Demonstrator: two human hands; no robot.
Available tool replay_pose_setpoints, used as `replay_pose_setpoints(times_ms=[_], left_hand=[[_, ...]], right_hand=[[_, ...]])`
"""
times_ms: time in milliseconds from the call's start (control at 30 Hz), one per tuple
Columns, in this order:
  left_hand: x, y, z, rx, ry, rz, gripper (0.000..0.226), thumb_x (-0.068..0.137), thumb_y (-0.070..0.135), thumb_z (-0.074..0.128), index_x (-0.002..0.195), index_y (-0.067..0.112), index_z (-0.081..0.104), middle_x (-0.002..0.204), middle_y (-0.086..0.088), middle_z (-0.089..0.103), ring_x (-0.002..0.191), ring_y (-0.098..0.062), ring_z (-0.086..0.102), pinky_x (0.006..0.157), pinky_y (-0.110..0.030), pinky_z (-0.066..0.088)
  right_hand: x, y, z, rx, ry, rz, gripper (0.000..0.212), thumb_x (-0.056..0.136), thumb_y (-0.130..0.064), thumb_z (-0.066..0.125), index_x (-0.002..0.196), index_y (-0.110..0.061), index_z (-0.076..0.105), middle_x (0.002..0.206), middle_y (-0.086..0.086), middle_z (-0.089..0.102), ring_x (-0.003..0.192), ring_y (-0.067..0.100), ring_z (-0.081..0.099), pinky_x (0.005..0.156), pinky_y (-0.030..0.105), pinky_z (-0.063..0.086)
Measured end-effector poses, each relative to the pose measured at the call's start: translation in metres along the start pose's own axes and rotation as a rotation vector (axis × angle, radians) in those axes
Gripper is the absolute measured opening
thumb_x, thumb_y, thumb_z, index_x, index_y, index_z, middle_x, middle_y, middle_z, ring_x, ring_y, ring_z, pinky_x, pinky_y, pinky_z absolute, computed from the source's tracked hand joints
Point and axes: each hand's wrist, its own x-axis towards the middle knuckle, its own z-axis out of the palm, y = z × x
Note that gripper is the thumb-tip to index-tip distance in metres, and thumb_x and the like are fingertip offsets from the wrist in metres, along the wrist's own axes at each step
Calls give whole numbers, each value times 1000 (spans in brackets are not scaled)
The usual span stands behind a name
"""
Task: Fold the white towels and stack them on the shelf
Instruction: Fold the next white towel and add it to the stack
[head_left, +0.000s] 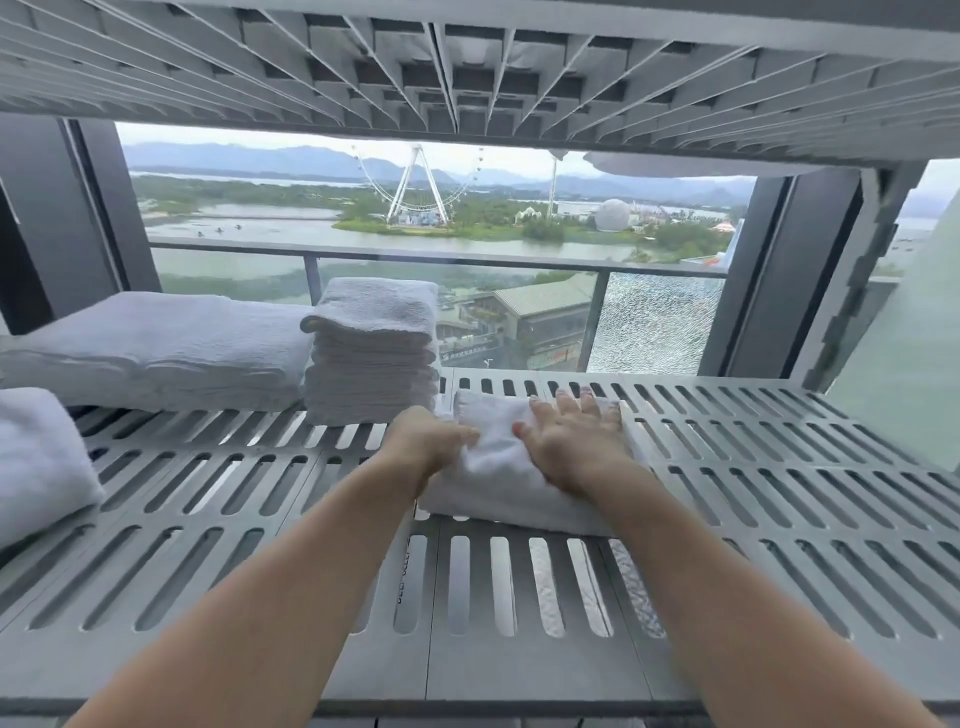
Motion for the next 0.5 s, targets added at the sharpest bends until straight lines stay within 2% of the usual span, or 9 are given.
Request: replay_pose_setpoints(times_ms=[67,167,233,300,333,400,500], left_hand=[[0,2,-2,-39,-7,12,29,72,15,80,91,-6,74,90,-17,74,84,-30,72,73,-37,56],[-1,2,-4,-69,-10,43,31,73,15,71,87,-12,70,78,-15,67,73,-24,62,65,-32,45],[1,1,-5,-88,0,26,26,79,17,72,85,-8,69,79,-15,67,70,-24,60,61,-24,43],[3,0,-6,-83,18,-3,18,87,16,71,80,0,66,73,-9,61,59,-21,54,46,-17,38],[4,-2,-7,-71,12,0,16,89,15,69,82,1,66,72,-8,58,57,-20,53,43,-17,35],[6,-5,-8,-22,-21,27,15,89,14,67,86,-1,68,77,-10,60,63,-24,55,52,-23,38],[4,-7,-11,214,48,157,15,84,15,70,73,11,60,73,-8,57,67,-23,53,61,-33,42]], right_hand=[[-2,1,-1,58,49,-3,68,95,-64,18,155,-32,24,166,5,18,153,31,9,121,57,-1],[-6,2,-3,174,295,-23,54,99,-53,32,142,-24,47,146,11,51,137,30,41,118,51,24],[-9,2,-4,217,414,-73,50,100,-50,38,137,-20,53,136,11,59,128,28,50,112,46,34],[-12,2,-5,212,399,-146,51,100,-52,36,137,-20,53,139,9,58,131,26,49,114,44,32],[-12,2,-4,197,359,-178,54,101,-54,32,140,-22,51,144,7,54,136,25,45,117,44,27],[-12,2,-3,151,260,-218,63,99,-62,22,147,-27,43,155,2,42,146,20,32,122,47,16],[-9,-2,-1,5,97,-205,82,91,-75,8,156,-30,27,164,-2,25,153,19,15,123,51,2]])
